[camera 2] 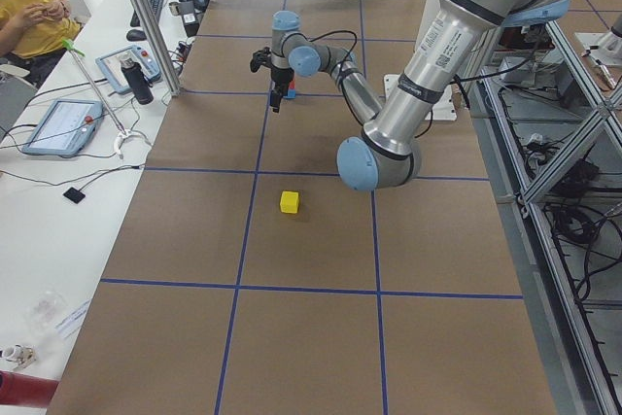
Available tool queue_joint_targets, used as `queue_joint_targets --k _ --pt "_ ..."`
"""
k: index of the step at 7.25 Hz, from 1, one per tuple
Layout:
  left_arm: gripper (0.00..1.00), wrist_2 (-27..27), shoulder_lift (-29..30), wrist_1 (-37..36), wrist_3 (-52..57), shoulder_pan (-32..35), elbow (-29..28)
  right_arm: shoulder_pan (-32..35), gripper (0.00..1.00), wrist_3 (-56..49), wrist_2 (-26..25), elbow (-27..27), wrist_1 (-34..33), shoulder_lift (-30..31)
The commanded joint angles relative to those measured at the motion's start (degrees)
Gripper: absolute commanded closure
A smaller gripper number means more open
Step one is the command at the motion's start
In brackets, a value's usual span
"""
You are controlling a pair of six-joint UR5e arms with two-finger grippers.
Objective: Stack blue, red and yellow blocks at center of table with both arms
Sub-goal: 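Move the left gripper back above the yellow cube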
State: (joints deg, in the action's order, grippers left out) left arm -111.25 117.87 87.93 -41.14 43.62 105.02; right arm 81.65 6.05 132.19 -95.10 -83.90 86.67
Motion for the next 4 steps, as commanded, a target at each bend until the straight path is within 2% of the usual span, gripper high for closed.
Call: queue_joint_targets --k 1,2,3,4 --pt "0.0 -0.3 -13.8 2.5 5.2 2.3 9.0 0.0 0.0 -0.1 -0.1 0.1 0.0 -0.1" --pt "0.0 -0.5 -20.2 10.5 6.0 2.5 8.9 0.0 0.0 0.0 -0.1 0.1 0.0 0.0" --pt "0.0 -3.2 -26.1 17.6 7.5 3.6 8.6 0.0 0.0 0.0 -0.1 0.0 0.0 0.3" --pt "0.0 -4.6 -30.4 19.4 7.6 4.4 8.5 0.0 0.0 0.0 -0.2 -0.2 0.0 0.5"
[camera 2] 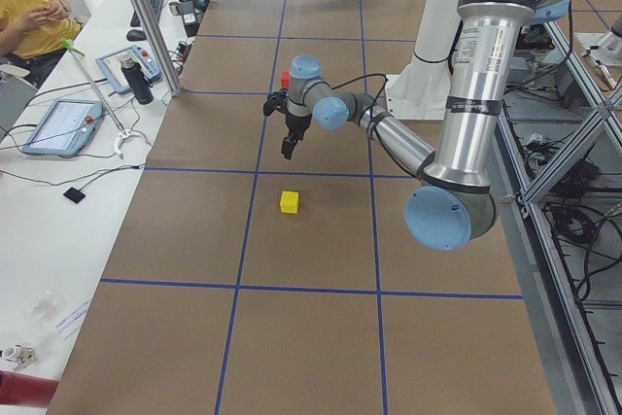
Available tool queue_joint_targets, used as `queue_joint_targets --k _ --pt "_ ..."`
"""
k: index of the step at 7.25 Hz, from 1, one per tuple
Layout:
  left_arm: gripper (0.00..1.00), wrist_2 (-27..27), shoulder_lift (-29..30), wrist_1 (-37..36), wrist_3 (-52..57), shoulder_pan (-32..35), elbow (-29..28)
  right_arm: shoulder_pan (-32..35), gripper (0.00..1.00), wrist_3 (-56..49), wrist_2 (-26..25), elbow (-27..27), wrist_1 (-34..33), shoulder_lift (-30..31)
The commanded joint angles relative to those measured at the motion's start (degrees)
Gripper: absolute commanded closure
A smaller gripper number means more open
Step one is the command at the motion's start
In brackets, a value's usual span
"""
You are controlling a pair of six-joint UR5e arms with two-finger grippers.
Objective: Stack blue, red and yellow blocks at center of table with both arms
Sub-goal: 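Move the left gripper back above the yellow cube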
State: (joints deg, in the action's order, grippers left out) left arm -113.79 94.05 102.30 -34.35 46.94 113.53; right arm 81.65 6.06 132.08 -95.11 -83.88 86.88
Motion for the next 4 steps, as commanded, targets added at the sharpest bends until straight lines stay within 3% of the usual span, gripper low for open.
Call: queue_joint_targets --k 1,3,4 --pt "0.0 -2.1 -8.3 6.2 -1.6 1.1 -0.1 0.0 0.0 0.0 -0.1 -0.2 0.0 0.4" --pt "0.0 -1.7 -7.0 7.5 -9.9 0.7 -4.2 0.0 0.0 -0.1 -0.1 -0.2 0.1 0.6" --pt "0.0 -1.7 -6.2 11.8 -11.2 0.7 -7.8 0.0 0.0 -0.1 -0.1 -0.3 0.1 0.6"
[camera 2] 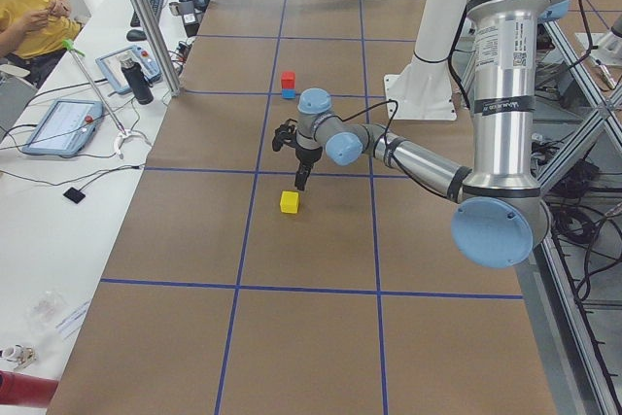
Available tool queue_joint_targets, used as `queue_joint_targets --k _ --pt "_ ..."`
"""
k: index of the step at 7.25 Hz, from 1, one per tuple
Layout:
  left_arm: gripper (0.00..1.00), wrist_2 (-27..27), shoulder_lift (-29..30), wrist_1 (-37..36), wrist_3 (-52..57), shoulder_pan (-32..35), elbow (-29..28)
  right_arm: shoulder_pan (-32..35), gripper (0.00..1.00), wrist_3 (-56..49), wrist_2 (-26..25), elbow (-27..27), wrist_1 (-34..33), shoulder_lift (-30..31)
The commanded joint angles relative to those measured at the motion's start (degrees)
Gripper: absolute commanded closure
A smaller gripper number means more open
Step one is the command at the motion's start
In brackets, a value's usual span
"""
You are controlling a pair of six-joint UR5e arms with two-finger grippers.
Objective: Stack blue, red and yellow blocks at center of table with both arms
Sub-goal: 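Move the left gripper back above the yellow cube, then lower the left gripper and close it on the yellow cube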
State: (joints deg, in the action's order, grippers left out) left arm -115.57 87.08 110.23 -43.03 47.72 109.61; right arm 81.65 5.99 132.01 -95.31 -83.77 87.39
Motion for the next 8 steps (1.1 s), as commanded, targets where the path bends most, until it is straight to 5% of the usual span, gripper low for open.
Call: queue_joint_targets --k 1,8 --pt "0.0 0.1 4.1 5.2 -4.2 -0.1 -7.3 0.0 0.0 0.0 0.0 0.0 0.0 0.1" --pt "0.0 0.1 5.8 4.6 2.6 2.7 -12.1 0.0 0.0 0.0 -0.1 -0.1 0.0 -0.3"
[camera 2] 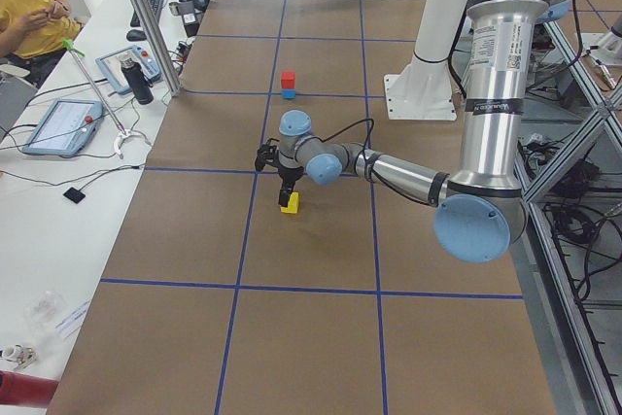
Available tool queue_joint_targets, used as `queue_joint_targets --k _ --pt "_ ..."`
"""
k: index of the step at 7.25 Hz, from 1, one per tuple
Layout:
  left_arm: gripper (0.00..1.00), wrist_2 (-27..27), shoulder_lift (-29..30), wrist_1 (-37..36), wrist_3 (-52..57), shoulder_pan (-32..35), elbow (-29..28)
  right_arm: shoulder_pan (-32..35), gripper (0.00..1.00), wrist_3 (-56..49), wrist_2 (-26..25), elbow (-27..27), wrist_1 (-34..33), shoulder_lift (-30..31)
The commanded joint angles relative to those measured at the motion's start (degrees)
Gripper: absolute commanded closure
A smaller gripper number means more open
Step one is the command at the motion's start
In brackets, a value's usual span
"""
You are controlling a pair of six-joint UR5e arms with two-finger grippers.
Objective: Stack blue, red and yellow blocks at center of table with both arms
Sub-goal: 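Lower the left gripper and close it on the yellow cube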
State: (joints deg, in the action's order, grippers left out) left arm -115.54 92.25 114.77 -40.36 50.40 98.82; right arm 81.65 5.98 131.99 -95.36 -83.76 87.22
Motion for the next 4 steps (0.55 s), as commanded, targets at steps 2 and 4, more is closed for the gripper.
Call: queue_joint_targets --k 2,4 --pt "0.0 0.1 1.7 0.7 0.0 0.0 -4.2 0.0 0.0 0.0 -0.1 0.1 0.0 -0.2" --pt "0.43 0.1 1.7 0.7 0.0 -0.1 -4.0 0.0 0.0 0.1 -0.1 0.1 0.0 -0.3"
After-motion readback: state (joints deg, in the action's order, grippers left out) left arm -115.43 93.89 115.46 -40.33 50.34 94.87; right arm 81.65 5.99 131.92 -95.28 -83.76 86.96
